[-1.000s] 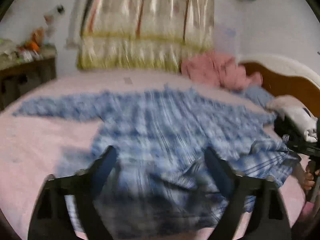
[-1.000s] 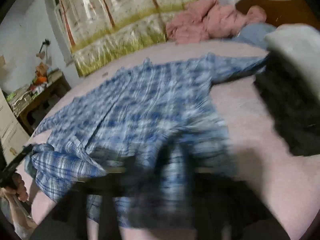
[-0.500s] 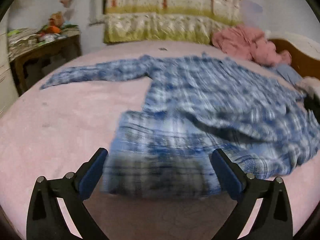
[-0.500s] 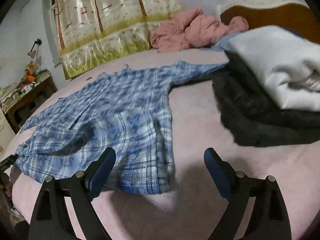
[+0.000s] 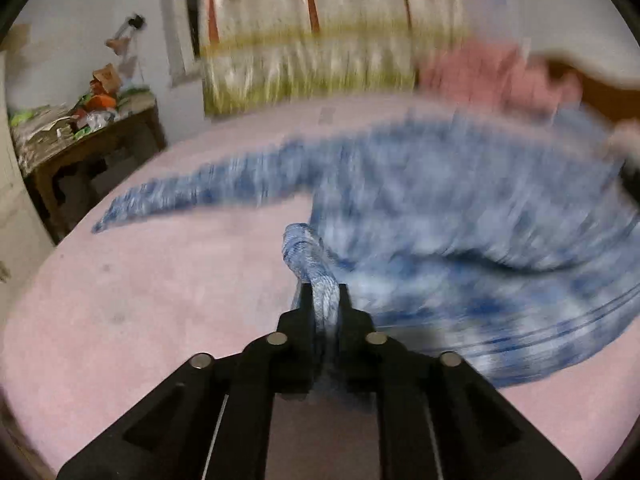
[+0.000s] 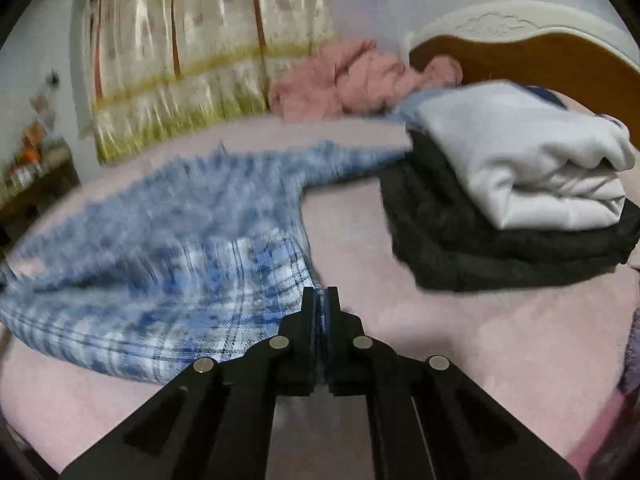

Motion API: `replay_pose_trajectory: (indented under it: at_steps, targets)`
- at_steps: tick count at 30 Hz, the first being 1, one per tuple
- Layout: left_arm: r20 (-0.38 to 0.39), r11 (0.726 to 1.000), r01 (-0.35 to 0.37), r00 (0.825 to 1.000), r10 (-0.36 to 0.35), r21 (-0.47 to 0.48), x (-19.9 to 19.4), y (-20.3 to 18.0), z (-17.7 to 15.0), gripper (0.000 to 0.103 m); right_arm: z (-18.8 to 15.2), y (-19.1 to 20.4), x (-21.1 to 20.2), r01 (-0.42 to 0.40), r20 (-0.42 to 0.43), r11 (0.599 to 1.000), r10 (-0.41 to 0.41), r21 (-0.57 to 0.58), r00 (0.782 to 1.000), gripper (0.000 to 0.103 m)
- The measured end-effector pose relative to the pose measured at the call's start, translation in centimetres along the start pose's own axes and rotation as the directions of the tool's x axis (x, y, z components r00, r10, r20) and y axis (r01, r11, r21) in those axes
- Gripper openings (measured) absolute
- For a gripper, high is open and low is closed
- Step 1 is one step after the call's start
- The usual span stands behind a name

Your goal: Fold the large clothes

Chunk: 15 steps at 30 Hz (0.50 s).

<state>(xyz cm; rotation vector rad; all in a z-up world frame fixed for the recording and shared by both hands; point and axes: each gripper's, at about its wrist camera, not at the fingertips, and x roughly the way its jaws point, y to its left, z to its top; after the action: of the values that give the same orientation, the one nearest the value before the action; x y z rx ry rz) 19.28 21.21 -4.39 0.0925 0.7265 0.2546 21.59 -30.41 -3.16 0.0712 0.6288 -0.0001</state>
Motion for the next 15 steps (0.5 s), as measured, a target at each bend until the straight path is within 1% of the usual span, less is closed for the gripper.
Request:
replay_pose_trajectory:
  at_steps: [1, 2, 3, 4, 5, 6, 7, 8, 9, 10, 11, 12, 13, 14, 15]
  targets:
    - [-0.047, 1.0, -0.028, 0.998, 0.029, 0.012, 1.2, -0.2, -0.1, 0.018, -0.5, 0.2, 0.8, 0.018, -0.037, 1.0, -0.019, -0.018, 0.999, 0.004]
    - [-0.06, 0.999, -0.029, 0.998, 0.03, 0.017, 2.0, -0.2, -0.5, 0.019, -1.1, 0.3, 1.5, 0.03, -0.057, 0.999, -0.032, -0.032, 0.998, 0.004]
    - [-0.041, 1.0, -0.026, 0.999, 0.027, 0.016, 1.8, -0.1, -0.6, 0.019, -1.5, 0.3, 1.4, 0.033, -0.039, 0.999, -0.034, -0.029, 0.999, 0.004]
    - [-0.018, 1.0, -0.025, 1.0, 0.025, 0.015, 1.3, 0.0, -0.6, 0.024, -1.6, 0.2, 1.0, 0.034, -0.018, 0.999, -0.035, -0.025, 0.999, 0.004]
    - [0.029, 0.999, -0.037, 0.999, 0.036, 0.019, 0.3, -0.2, -0.7, 0.03, -1.6, 0.2, 0.6, 0.035, -0.006, 0.999, -0.035, -0.023, 0.999, 0.005]
    - [0.097, 0.998, -0.06, 0.994, 0.057, 0.03, -1.1, -0.5, -0.7, 0.047, -1.6, 0.2, 0.2, 0.046, 0.009, 0.999, -0.045, -0.023, 0.999, 0.009]
    - [0.165, 0.995, -0.083, 0.984, 0.074, 0.048, -2.6, -0.9, -0.7, 0.071, -1.6, 0.3, -0.5, 0.062, 0.032, 0.998, -0.062, -0.027, 0.998, 0.014]
    - [0.22, 0.993, -0.094, 0.972, 0.077, 0.066, -4.0, -1.5, -0.7, 0.085, -1.6, 0.5, -1.3, 0.088, 0.046, 0.995, -0.087, -0.035, 0.995, 0.016]
    - [0.253, 0.992, -0.087, 0.966, 0.061, 0.096, -5.5, -2.4, -0.6, 0.102, -1.4, 0.9, -2.2, 0.103, 0.085, 0.993, -0.098, -0.055, 0.992, 0.018]
    - [0.264, 0.99, -0.07, 0.964, 0.035, 0.125, -6.2, -3.1, -0.2, 0.102, -1.2, 1.4, -3.1, 0.108, 0.116, 0.992, -0.099, -0.068, 0.988, 0.028]
    - [0.254, 0.985, -0.03, 0.967, -0.014, 0.168, -6.9, -4.4, 0.1, 0.102, -0.9, 1.7, -4.0, 0.101, 0.146, 0.992, -0.089, -0.077, 0.985, 0.036]
    - [0.231, 0.98, 0.011, 0.971, -0.058, 0.2, -7.3, -5.6, 0.4, 0.102, -0.7, 2.2, -4.7, 0.085, 0.163, 0.993, -0.071, -0.081, 0.984, 0.062]
    - [0.212, 0.976, 0.042, 0.973, -0.089, 0.216, -7.5, -6.5, 0.8, 0.102, -0.2, 2.8, -5.3, 0.053, 0.175, 0.995, -0.037, -0.086, 0.984, 0.084]
    - [0.193, 0.97, 0.091, 0.972, -0.136, 0.224, -7.6, -7.6, 1.0, 0.102, 0.3, 3.2, -5.6, 0.026, 0.178, 0.995, -0.01, -0.092, 0.984, 0.086]
    - [0.163, 0.962, 0.152, 0.968, -0.191, 0.228, -7.4, -8.4, 1.2, 0.102, 0.7, 3.9, -5.8, -0.012, 0.177, 0.995, 0.029, -0.1, 0.984, 0.086]
